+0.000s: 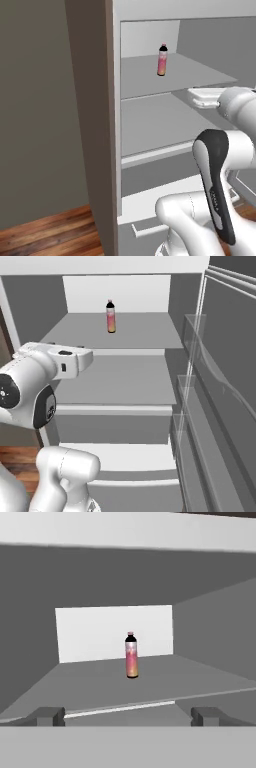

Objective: Open the fridge, grab two sodas, and place both sodas inside the bowl with ice on the dining counter.

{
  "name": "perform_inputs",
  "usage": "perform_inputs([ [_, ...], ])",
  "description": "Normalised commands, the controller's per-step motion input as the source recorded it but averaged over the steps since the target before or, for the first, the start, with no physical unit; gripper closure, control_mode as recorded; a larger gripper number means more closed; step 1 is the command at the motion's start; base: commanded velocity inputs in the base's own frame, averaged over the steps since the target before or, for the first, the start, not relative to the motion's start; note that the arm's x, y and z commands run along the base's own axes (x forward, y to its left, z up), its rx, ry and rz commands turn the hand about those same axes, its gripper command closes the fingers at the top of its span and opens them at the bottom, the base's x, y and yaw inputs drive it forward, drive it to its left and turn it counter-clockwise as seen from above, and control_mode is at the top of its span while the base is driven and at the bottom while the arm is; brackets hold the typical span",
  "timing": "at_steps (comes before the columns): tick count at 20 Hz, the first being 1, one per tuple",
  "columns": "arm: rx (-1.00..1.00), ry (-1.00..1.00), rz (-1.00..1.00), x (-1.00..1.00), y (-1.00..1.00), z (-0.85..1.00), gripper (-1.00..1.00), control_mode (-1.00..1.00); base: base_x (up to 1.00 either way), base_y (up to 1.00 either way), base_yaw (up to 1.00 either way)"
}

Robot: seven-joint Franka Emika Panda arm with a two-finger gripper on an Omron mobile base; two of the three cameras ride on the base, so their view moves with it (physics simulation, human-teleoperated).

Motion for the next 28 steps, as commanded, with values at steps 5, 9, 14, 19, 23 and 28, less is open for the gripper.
perform_inputs([
  [5,0.06,-0.03,0.00,0.49,0.00,0.06,-1.00,-1.00,0.00,0.00,0.00],
  [9,0.00,0.01,0.00,0.38,0.00,0.00,-1.00,-1.00,0.00,0.00,0.00],
  [14,-0.08,0.01,0.00,0.36,-0.02,0.00,-1.00,-1.00,0.00,0.00,0.00],
  [19,-0.05,0.00,0.00,0.49,0.00,0.00,-1.00,-1.00,0.00,0.00,0.00],
  [23,-0.01,0.00,0.00,0.56,0.00,0.00,-1.00,-1.00,0.00,0.00,0.00],
  [28,0.00,0.00,0.00,0.59,0.00,0.00,-1.00,-1.00,0.00,0.00,0.00],
])
